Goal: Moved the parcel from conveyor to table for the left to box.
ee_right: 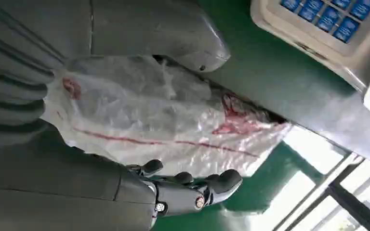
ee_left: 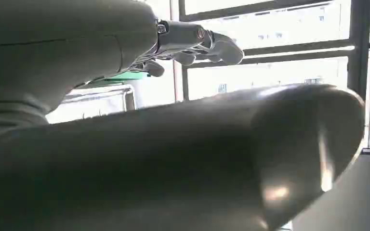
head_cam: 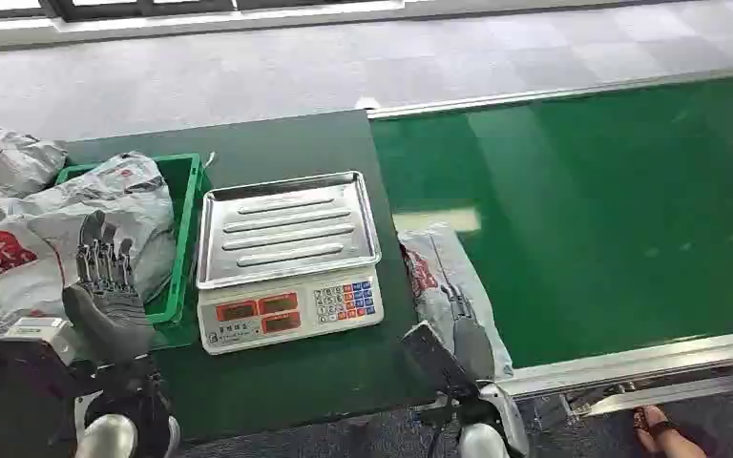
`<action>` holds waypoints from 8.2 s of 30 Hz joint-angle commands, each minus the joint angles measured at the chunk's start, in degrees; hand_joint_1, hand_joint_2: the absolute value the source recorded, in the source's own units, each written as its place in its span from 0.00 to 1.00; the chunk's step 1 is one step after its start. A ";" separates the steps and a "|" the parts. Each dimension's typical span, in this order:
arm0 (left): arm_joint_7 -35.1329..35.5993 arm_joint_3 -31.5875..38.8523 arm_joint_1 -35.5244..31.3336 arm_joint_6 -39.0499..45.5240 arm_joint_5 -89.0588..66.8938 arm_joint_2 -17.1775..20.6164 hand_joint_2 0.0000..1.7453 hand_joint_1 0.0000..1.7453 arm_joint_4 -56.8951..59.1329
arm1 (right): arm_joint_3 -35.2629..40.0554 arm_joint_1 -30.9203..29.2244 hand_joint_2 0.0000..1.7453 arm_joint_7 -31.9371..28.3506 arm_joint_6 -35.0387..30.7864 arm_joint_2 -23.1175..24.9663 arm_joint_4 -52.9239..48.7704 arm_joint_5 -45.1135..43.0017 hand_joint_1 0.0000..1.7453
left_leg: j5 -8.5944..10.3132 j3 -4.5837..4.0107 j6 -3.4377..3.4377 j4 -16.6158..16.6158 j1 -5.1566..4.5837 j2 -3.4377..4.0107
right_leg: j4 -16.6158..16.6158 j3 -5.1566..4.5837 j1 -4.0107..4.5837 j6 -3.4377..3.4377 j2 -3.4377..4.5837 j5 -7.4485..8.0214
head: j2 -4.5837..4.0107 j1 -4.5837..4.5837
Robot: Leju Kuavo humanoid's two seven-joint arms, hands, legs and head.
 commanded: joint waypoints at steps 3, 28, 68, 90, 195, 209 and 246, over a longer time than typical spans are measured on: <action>1.65 -1.76 -2.76 -0.62 0.57 1.66 0.00 0.00 5.24 | 2.89 -4.10 1.00 21.15 7.01 -4.03 17.06 13.55 0.00 | 0.13 0.14 0.14 -0.22 0.00 -0.21 | -0.27 0.21 0.01 -0.02 -0.05 0.10 | 0.00 0.00; 2.64 -3.34 -2.93 -1.85 2.94 2.65 0.00 0.00 7.33 | -0.30 -4.42 1.00 24.41 11.72 -3.57 20.03 23.22 0.00 | -0.38 1.19 0.33 0.17 -0.03 0.09 | -0.06 1.38 -0.06 0.26 0.08 -0.48 | 0.00 0.00; 2.84 -1.77 -1.74 -2.03 1.94 1.60 0.00 0.00 5.90 | -15.40 -2.80 1.00 20.16 7.07 -2.03 17.55 30.23 1.00 | -0.51 0.95 0.45 -0.04 -0.16 -0.35 | -0.31 1.39 -0.17 0.36 -0.28 -0.50 | 0.00 0.00; 2.48 -1.63 -2.25 -2.88 2.31 1.01 0.00 0.00 6.22 | -13.97 -0.68 1.00 15.61 4.05 -0.61 11.07 27.18 1.00 | -0.49 1.27 0.46 -0.04 -0.15 -0.36 | -0.27 1.22 -0.15 0.31 -0.25 -0.51 | 0.00 0.00; -3.18 -10.42 -7.81 11.59 -14.60 1.48 0.00 0.00 11.34 | 11.07 -16.20 0.00 -9.07 -1.10 1.09 3.00 7.59 0.00 | 0.03 0.57 0.29 -0.10 -0.11 -0.59 | -0.25 0.49 -0.08 0.12 -0.41 -0.15 | 0.00 0.00; 8.26 -18.06 -24.50 1.58 -59.71 10.73 0.00 0.00 32.66 | 17.64 -4.95 0.00 -18.93 -1.31 -5.77 -28.12 0.14 0.00 | -0.01 0.52 0.22 -0.01 -0.13 -0.52 | -0.12 0.40 -0.11 0.13 -0.41 -0.17 | 0.00 0.02; 0.23 -30.52 -41.89 -4.83 -54.68 4.59 1.00 1.00 73.37 | 19.23 -5.76 0.00 -18.25 -7.39 -9.84 -24.82 -2.92 0.00 | 0.16 0.58 0.20 -0.07 -0.12 -0.11 | -0.19 0.36 -0.11 0.05 0.02 0.20 | 0.00 0.00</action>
